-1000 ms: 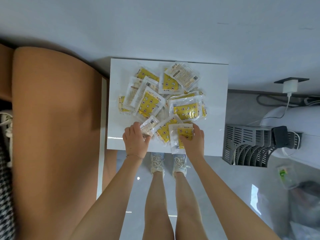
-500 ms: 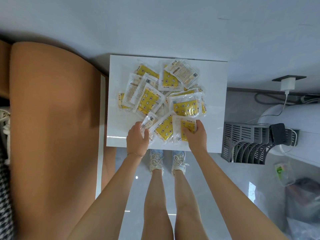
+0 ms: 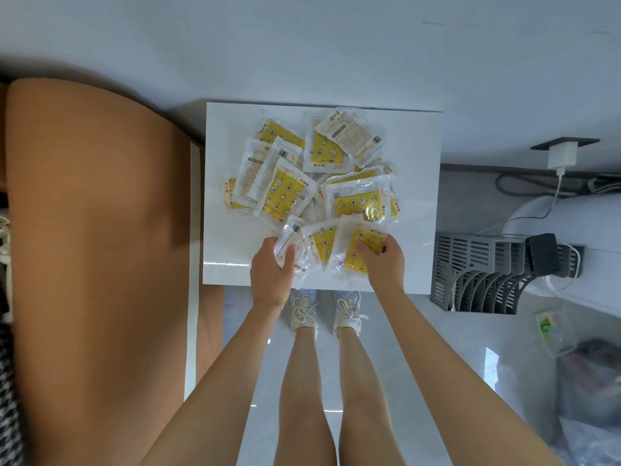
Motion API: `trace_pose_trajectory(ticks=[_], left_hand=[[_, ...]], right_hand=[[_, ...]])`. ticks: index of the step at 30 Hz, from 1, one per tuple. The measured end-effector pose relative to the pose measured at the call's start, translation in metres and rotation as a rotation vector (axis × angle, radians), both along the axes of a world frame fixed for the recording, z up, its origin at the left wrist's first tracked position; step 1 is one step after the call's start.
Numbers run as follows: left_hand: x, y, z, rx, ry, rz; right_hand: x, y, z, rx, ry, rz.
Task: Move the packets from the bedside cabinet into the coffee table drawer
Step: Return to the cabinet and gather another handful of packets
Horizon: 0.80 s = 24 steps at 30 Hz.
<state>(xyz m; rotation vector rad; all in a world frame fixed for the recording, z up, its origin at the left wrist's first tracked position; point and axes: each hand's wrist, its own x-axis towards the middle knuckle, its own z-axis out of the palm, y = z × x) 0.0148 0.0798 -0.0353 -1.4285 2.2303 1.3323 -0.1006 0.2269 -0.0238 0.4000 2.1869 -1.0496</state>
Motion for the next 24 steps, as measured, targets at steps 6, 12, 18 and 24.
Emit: trace_pose_trajectory(ticks=[6, 12, 18, 24], left_hand=[[-0.009, 0.002, 0.001, -0.097, -0.057, -0.038], [-0.023, 0.015, 0.001, -0.222, -0.197, -0.095], [-0.028, 0.015, 0.001, -0.069, -0.102, -0.086], [-0.008, 0.0, 0.018, 0.137, 0.057, 0.082]], right_hand=[[0.012, 0.014, 0.004, 0.028, 0.067, -0.342], [0.017, 0.022, 0.003, -0.082, -0.085, -0.26], [0.012, 0.034, 0.008, -0.169, -0.167, -0.376], [0.012, 0.039, 0.034, -0.28, -0.255, -0.382]])
